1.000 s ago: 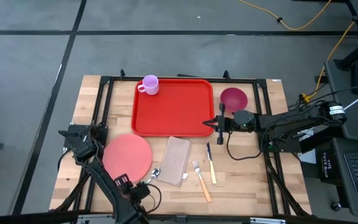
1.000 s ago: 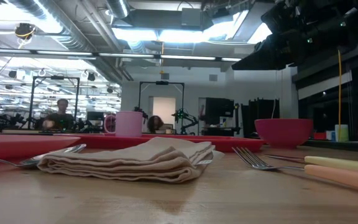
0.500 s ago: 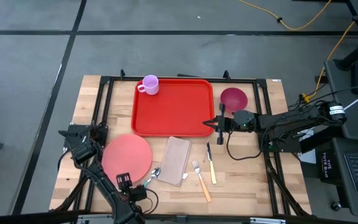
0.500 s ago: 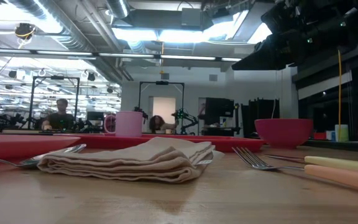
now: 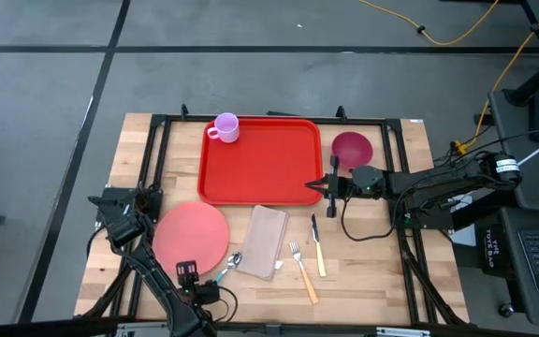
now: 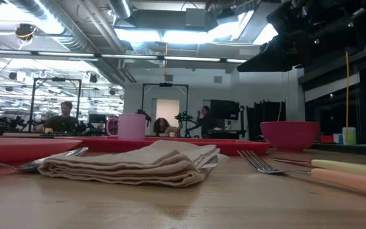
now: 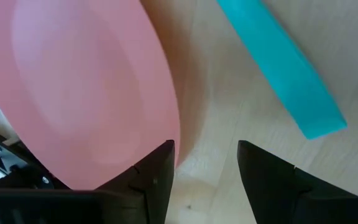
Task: Set up tray
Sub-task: Put the light orange plate on top of the orange serving tray
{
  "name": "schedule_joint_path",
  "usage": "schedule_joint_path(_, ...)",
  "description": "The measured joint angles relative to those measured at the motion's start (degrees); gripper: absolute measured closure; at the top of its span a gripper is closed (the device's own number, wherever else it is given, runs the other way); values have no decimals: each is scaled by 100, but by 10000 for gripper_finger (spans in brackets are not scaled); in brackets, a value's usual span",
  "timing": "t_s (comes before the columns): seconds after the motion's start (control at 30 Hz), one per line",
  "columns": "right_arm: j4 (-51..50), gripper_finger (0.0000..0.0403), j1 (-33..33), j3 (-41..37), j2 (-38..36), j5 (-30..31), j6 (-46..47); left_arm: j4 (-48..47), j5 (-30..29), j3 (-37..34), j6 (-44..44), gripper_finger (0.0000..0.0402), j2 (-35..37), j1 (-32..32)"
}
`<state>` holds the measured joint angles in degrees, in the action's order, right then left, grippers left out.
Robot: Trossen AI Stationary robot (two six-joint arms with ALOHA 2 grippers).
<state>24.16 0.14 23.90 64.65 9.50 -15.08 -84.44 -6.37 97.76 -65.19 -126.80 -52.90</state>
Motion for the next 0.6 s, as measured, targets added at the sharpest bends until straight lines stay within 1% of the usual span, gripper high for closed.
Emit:
schedule_joint_path(0.23, 1, 379, 0, 0, -1, 0, -3, 0, 2, 0, 1, 233, 0, 0)
schedule_joint_path(0.4, 1, 379, -1, 0, 0, -2, -13, 0, -18, 0, 255, 239, 0, -4)
schedule_joint_path(0.6, 3, 379, -2, 0, -1, -2, -16, 3, -213, 0, 295, 249, 0, -4)
